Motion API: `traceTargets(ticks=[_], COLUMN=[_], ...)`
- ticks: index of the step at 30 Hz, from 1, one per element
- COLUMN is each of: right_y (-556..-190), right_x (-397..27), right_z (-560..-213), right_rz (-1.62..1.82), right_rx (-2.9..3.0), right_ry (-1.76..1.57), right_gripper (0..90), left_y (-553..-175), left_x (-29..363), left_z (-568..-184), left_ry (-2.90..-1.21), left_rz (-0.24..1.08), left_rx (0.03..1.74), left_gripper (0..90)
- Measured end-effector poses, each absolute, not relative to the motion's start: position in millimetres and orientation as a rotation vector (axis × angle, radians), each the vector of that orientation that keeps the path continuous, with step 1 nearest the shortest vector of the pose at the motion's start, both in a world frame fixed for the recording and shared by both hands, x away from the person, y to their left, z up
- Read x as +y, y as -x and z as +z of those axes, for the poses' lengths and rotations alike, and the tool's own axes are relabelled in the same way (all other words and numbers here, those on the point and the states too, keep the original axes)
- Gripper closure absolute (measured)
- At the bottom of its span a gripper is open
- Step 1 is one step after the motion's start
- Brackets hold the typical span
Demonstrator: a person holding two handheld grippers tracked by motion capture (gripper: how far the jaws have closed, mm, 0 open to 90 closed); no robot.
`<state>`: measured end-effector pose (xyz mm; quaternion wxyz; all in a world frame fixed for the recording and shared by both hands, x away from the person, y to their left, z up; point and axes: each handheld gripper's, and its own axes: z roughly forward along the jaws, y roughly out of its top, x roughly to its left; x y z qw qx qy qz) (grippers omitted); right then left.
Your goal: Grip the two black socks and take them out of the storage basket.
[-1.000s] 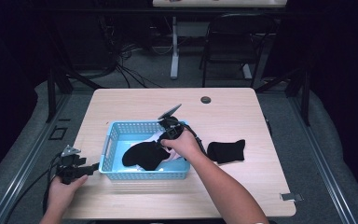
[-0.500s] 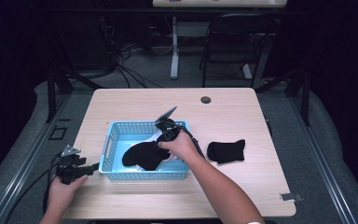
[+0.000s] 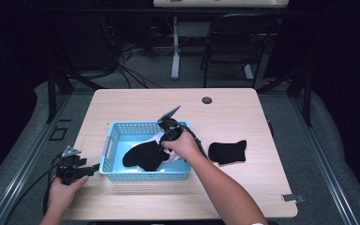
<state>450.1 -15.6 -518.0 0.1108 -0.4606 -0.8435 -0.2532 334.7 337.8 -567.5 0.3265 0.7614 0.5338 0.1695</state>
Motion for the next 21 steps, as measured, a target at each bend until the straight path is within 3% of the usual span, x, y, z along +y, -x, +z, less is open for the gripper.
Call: traceTargets(ticks=[21], right_y=[-436], right_x=[-31], right_z=[-470], right_rz=[-0.970], right_rx=[-2.301], right_ry=[1.220], right_gripper=[86.5], left_y=[-335], left_x=[338], left_z=[-567], left_ry=[-1.998], left_rz=[0.442], left_rx=[1.399], left_gripper=[31.4])
